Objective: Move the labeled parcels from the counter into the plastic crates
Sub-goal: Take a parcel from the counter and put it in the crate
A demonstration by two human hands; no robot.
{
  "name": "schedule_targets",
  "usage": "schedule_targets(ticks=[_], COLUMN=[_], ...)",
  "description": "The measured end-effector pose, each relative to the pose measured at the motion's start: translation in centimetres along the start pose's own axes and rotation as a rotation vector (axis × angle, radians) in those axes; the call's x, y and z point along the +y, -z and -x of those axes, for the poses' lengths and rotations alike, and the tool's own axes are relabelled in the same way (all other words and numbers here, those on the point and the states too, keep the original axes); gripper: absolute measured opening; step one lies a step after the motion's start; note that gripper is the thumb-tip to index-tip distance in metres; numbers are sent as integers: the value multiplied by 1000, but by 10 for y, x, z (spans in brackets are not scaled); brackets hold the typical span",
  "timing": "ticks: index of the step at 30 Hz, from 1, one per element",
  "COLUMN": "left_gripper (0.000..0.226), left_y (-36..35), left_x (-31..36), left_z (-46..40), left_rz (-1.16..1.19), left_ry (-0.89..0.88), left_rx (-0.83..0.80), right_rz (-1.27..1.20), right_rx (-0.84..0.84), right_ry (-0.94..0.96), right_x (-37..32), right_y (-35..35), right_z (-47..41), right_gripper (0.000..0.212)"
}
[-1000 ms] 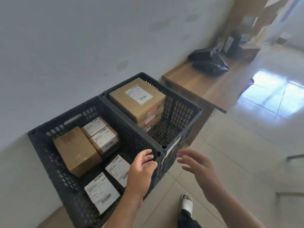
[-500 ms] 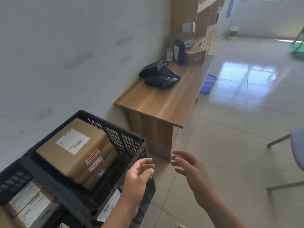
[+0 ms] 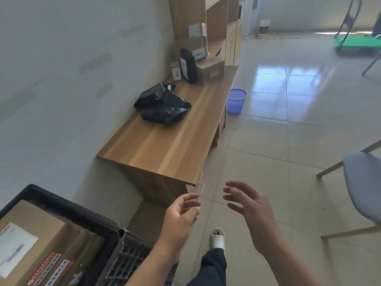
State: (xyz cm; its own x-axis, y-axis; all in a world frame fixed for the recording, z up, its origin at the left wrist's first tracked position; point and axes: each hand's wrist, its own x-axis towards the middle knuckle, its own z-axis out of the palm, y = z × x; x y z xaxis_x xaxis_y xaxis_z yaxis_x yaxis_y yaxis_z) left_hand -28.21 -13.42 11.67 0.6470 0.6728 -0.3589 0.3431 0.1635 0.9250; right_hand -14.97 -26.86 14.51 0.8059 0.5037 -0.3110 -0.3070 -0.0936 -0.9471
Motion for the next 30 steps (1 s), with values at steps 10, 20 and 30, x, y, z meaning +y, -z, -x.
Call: schedule_targets(ticks=[10,20,30], left_gripper=[25,26,62], left_y=[-79,-45,-33], left_x=[60,97,106], left_z=[-200,-386,-538], left_rz=[-46,108,957], left_ry=[118,291,573], left_rx=[-37,259,500], right_rz=[48,40,185], right_rx=[64,-19,-350], right_ry=[-32,-68,-213], right_x=[-80,-118,-133], right_y=[45,37,-23], right_z=[-177,-319,-502], right_gripper=[20,22,18])
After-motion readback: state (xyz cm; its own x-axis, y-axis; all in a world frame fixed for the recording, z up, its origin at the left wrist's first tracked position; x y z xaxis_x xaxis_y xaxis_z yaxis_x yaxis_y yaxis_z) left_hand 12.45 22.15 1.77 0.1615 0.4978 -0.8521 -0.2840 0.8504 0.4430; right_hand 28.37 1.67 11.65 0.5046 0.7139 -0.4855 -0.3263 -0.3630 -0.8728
